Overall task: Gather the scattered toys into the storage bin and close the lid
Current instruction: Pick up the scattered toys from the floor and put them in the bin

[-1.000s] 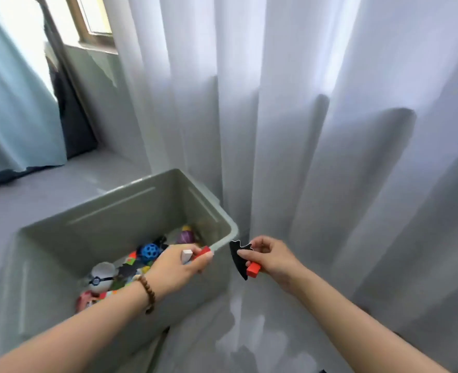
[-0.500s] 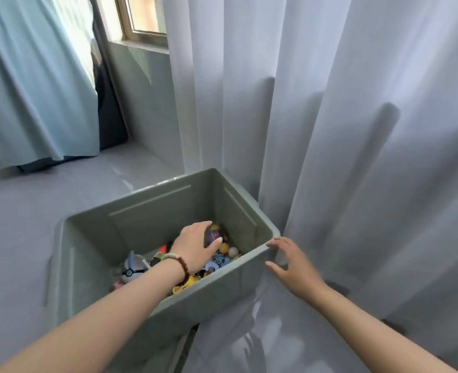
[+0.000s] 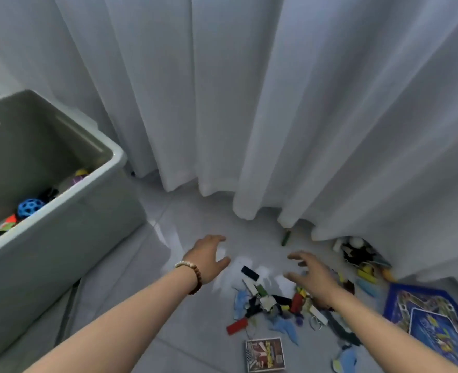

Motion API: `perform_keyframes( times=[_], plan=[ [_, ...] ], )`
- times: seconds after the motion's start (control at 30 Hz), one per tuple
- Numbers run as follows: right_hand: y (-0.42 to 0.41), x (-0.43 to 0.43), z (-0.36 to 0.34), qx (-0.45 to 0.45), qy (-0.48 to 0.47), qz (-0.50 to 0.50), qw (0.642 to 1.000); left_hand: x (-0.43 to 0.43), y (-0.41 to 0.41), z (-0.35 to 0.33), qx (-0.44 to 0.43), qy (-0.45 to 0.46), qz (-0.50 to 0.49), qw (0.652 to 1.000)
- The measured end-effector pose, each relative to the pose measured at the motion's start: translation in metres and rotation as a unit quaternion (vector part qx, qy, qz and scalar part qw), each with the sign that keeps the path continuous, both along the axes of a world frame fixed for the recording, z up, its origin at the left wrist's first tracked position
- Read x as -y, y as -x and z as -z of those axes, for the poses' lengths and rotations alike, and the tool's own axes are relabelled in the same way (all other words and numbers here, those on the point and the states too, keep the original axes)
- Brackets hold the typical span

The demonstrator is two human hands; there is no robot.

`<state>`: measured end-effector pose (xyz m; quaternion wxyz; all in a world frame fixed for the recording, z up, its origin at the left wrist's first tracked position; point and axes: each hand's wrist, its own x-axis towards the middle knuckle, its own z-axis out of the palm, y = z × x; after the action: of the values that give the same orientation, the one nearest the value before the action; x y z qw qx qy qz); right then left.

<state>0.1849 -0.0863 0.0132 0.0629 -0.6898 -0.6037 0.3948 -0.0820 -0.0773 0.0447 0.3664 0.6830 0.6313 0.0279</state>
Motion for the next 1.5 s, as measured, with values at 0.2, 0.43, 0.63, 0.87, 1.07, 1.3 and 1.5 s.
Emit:
perform_keyframes(
  times=[0.2, 0.43, 0.63, 0.87, 1.07, 1.3, 1.5],
  plan=[
    [-0.013, 0.031, 0.078, -0.023, 0.083, -0.021, 0.996, 0.014, -0.044, 0.079, -0.031, 0.077, 0.039, 0.996],
    [-0.015, 0.030, 0.117, 0.017, 0.074, -0.027, 0.997, 0.041, -0.077, 0.134, -0.068, 0.170, -0.029, 0.983],
    [-0.005, 0.033, 0.133, 0.018, 0.076, 0.033, 0.996, 0.052, -0.084, 0.152, -0.041, 0.151, -0.065, 0.986],
    [0.004, 0.039, 0.138, 0.014, 0.094, 0.059, 0.994, 0.056, -0.090, 0.159, -0.020, 0.122, -0.091, 0.988],
    [0.008, 0.038, 0.137, 0.001, 0.107, 0.068, 0.992, 0.055, -0.090, 0.162, -0.006, 0.119, -0.103, 0.988],
    [0.013, 0.041, 0.135, -0.014, 0.105, 0.051, 0.993, 0.055, -0.089, 0.165, -0.007, 0.110, -0.101, 0.989],
    [0.006, 0.043, 0.137, -0.068, 0.133, 0.060, 0.987, 0.058, -0.086, 0.169, 0.010, 0.106, -0.109, 0.988]
  ],
)
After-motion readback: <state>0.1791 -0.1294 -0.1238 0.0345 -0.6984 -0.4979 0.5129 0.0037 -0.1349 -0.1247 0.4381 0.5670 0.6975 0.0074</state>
